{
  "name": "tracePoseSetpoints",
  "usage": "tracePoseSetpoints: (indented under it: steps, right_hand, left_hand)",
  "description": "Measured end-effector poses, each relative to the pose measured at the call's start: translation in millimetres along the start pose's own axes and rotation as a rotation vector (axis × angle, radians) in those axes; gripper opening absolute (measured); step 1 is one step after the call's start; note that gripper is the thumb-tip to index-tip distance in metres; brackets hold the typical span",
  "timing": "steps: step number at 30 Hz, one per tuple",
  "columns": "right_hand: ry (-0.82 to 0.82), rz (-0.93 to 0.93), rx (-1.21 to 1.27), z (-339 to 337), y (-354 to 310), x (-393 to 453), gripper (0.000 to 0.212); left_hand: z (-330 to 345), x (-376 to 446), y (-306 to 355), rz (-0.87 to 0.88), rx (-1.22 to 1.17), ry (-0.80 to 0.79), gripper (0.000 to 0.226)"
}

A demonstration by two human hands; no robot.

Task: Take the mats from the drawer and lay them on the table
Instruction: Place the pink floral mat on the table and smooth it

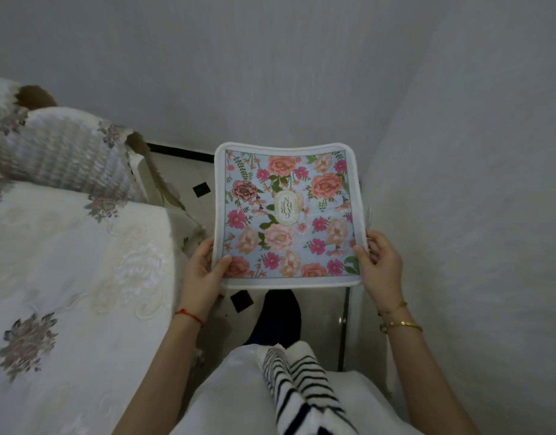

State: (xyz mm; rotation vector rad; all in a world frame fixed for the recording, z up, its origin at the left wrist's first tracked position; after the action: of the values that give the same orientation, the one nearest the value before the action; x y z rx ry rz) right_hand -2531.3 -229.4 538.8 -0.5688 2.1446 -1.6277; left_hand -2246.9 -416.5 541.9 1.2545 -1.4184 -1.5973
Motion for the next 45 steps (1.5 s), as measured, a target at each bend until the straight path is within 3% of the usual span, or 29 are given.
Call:
tracePoseSetpoints:
  steps: [16, 23, 30, 37, 45]
  right_hand:
    - [-0.216, -0.037, 0.010, 153, -75, 298, 0.023]
    - [-0.416, -0.034, 0.008, 269, -94, 427, 0.023]
    - [-0.653, -0.111, -0.004, 400, -155, 544, 0.020]
    - [-0.904, -0.177, -0.041, 542, -205, 595, 0.021]
    - [-1.120, -0.266, -0.038, 719, -235, 591, 0.017]
  left_hand:
    - [39, 266, 72, -0.043, -0.056, 0.171, 0.037]
    - [23, 379, 88, -0.046, -0.098, 0.373, 0.035]
    - [6, 472, 113, -0.045, -0.148, 0.608, 0.037]
    - [-34, 528, 135, -0.030, -0.193, 0.861, 0.037]
    - [-132, 588, 126, -0.045, -0.251, 1.060, 0.036]
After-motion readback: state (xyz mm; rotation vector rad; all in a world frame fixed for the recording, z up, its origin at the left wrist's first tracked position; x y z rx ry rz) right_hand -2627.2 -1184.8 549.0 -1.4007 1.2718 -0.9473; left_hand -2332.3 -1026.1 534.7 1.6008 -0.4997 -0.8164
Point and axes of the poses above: each hand's wrist, its own x-axis towards the middle knuckle, its own z-axis out of the palm, y = z × x, the point moved 9 cm from there along x, towards the middle knuckle, and after that the axes turned 4 degrees about y, right-handed, at the moved point
